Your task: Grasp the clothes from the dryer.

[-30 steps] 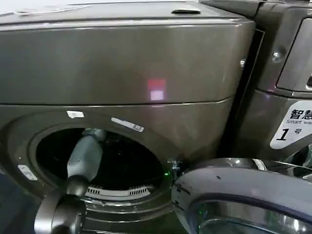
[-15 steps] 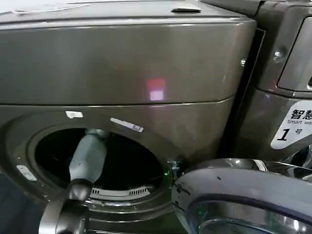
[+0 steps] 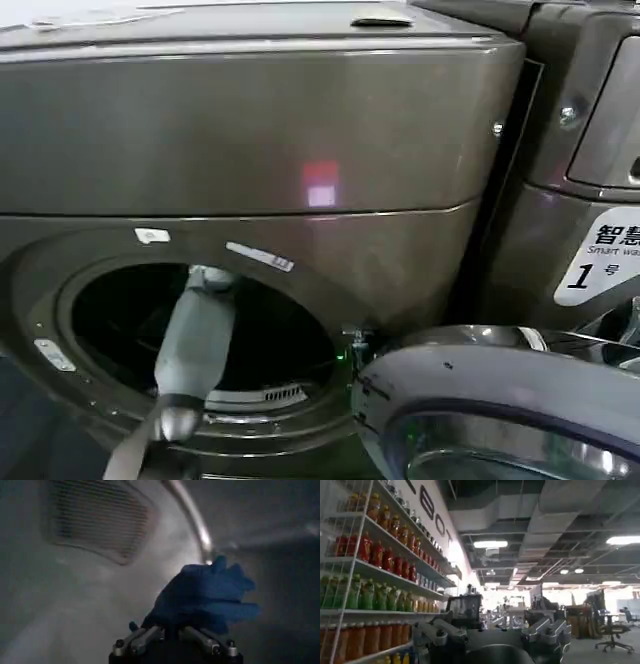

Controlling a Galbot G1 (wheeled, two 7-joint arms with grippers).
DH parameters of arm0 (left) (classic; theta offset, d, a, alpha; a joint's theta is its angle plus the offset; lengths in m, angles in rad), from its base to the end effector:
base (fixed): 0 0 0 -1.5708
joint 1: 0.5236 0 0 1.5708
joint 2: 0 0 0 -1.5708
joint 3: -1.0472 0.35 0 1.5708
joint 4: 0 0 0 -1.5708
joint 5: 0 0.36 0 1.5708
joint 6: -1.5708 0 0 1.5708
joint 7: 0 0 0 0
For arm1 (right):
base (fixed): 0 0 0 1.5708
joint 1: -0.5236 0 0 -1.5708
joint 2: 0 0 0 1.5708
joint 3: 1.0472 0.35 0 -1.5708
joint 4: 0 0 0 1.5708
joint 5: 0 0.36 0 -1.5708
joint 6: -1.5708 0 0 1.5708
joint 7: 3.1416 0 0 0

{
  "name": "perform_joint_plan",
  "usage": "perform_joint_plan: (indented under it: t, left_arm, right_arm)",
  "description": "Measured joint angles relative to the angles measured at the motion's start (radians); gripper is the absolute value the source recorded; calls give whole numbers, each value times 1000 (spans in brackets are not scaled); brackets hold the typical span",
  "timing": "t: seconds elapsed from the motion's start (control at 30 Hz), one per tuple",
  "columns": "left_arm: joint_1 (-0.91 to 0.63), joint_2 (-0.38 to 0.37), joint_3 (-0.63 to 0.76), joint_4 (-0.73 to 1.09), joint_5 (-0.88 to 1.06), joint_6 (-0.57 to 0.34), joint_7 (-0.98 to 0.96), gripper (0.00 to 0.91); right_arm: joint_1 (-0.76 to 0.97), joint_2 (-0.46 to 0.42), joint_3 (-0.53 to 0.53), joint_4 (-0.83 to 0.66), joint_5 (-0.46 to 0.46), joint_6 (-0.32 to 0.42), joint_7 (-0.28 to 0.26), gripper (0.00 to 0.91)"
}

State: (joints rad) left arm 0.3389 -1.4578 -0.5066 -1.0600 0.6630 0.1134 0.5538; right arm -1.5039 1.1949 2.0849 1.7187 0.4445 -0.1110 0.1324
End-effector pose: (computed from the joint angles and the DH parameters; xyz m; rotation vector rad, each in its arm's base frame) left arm 0.5789 0.0540 -0.1931 -0.5394 -2.7438 -1.0913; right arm -0.0611 -0.4402 -0.1321 1.9189 2.1314 -0.3683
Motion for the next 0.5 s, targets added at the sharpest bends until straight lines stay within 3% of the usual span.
perform_joint_plan:
  t: [0.5]
  left_arm:
    - [157,-24,23,-204,-424,163,-477,0]
  right_arm:
    - [-24,-22,47,-34,-20,7,42,907]
